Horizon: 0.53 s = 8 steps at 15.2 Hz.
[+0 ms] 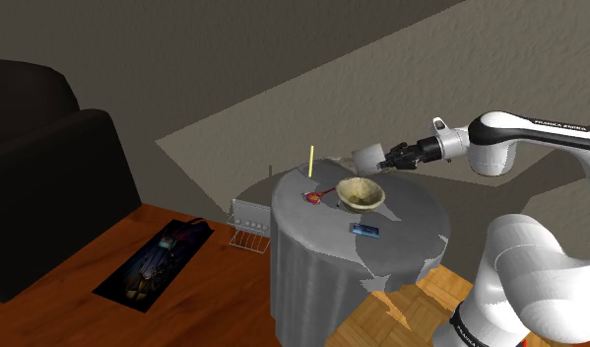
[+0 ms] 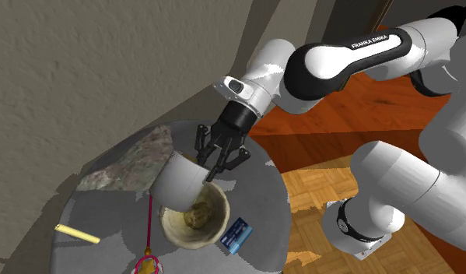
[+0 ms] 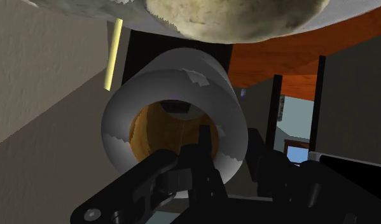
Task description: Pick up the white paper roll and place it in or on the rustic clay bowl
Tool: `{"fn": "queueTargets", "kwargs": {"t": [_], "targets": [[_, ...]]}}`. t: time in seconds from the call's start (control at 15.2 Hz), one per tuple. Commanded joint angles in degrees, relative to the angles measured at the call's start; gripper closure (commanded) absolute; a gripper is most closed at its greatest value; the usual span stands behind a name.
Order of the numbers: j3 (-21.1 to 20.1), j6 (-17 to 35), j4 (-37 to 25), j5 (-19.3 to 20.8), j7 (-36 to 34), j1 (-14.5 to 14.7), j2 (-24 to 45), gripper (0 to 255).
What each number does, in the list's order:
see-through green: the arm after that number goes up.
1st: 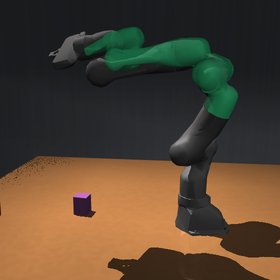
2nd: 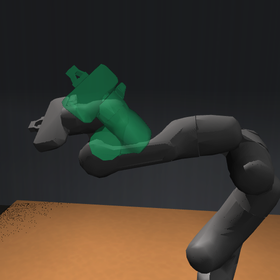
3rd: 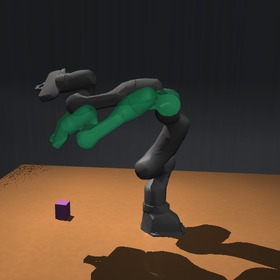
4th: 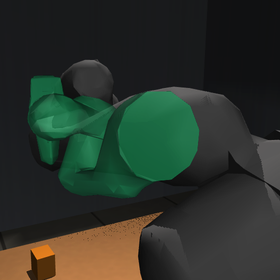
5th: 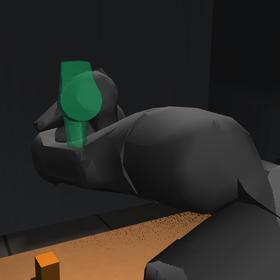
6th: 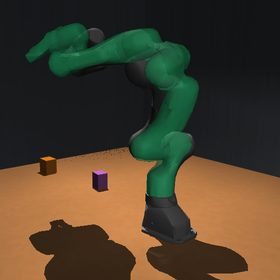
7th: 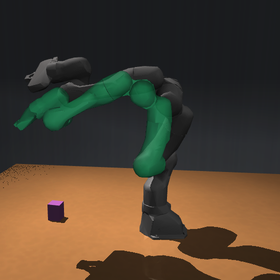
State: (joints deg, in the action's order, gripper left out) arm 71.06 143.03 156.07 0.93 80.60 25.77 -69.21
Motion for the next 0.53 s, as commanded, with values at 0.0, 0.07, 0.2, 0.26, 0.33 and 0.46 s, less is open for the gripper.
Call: {"fn": "queueTargets", "kwargs": {"t": [0.0,0.07,0.2,0.26,0.33,0.46], "targets": [[-0.21,2.31,2.59,0.01,-0.13,-0.42,-0.12,255],[0.58,2.75,2.86,0.22,0.42,-0.27,-0.02,255],[2.18,3.64,3.37,0.63,1.54,0.06,0.21,255],[2.99,4.08,3.6,0.84,2.11,0.25,0.33,255],[3.82,4.53,3.83,1.04,2.68,0.45,0.45,255],[5.51,5.43,4.23,1.45,3.83,0.91,0.7,255]]}}
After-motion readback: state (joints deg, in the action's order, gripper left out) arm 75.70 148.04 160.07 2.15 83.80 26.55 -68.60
